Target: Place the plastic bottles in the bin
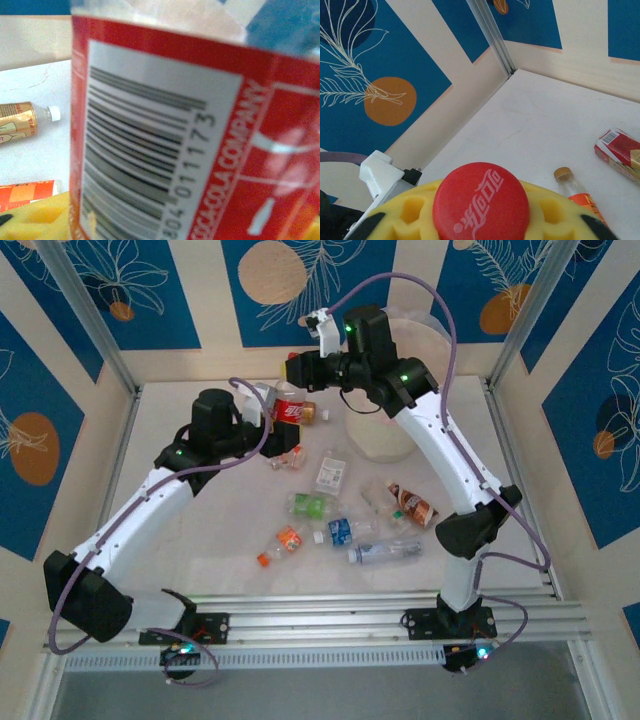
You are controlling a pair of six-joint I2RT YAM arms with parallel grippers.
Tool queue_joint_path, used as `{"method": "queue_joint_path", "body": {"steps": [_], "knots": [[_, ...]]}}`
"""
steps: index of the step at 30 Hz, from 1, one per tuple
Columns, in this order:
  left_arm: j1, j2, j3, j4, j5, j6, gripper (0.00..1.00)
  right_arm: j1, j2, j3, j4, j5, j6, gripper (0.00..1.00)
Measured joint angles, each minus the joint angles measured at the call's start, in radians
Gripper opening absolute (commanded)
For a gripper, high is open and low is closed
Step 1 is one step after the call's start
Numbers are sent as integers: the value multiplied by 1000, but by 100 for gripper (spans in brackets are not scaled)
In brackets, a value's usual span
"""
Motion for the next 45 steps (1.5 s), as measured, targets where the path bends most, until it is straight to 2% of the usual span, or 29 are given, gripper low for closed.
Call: {"method": "queue_joint_path", "body": {"steps": [1,3,4,13,19,25,36,45], "knots": [[0,0,2,-1,1,-2,78,0,0,3,-3,4,-1,8],[0,-1,5,-2,2,-2,98,2,0,12,-14,19,-10,5],[0,-4,6,-2,0,-5,99,2,0,16,-18,27,-14,4],[0,-99,-4,-19,-60,-7,100,2,-1,99,-58,188,-95,2],[0,-177,-48,-41,-119,-6,100,2,-41,114,-35,397,-222,2],[0,-192,-75,-59,-154,-7,100,-14,-73,111,82,586,-375,1],[0,-197,-112,-93,-183,-14,99,-111,-52,146,185,705,-478,1],[0,-219,-115,-132,-209,-14,100,-118,58,200,143,807,-462,1]]}}
